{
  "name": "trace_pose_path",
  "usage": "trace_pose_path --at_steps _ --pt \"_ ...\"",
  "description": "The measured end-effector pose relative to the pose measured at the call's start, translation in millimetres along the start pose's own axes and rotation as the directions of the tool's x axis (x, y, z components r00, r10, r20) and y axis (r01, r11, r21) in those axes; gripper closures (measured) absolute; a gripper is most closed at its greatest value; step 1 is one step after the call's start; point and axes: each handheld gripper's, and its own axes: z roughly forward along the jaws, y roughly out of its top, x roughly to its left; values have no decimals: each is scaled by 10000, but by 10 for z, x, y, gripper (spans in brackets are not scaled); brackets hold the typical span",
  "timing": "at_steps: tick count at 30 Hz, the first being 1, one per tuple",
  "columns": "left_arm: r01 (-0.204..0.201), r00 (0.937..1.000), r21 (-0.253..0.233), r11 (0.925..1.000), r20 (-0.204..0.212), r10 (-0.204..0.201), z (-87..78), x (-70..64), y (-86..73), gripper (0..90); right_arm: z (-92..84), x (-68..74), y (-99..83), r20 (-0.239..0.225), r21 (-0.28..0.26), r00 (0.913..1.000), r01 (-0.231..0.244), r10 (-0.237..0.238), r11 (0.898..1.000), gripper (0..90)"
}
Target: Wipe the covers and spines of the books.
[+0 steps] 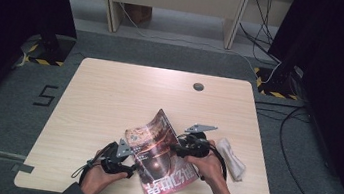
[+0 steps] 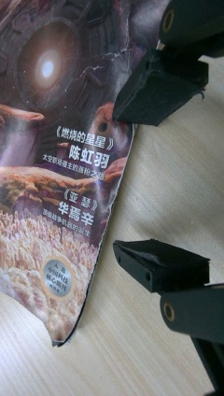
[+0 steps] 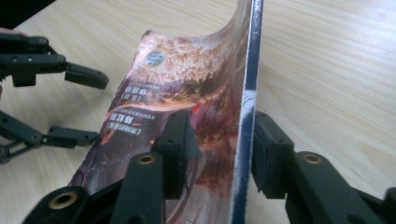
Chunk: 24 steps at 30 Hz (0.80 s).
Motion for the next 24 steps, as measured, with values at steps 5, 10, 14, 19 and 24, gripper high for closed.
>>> trace_pose_path --at_steps 5,10,14,19,24 --pt "-67 10000 -5 10000 28 67 0 6 2 300 84 33 -33 603 706 9910 1153 -1196 9908 739" --pt "198 9998 -377 9991 12 -198 -63 81 61 253 54 20 -44 774 693 9779 1892 -1943 9795 770" --pt "589 9980 -1478 9873 -143 -617 -81 228 174 195 35 46 -32 701 741 9659 2443 -2494 9669 776" --pt "509 9984 -2342 9708 -105 -549 9 337 355 170 -99 126 -22 633 712 9472 3100 -3144 9481 784" --pt "477 9979 -2788 9592 560 -334 172 439 440 147 -277 263 -81 557 881 9197 3831 -3886 9195 790"
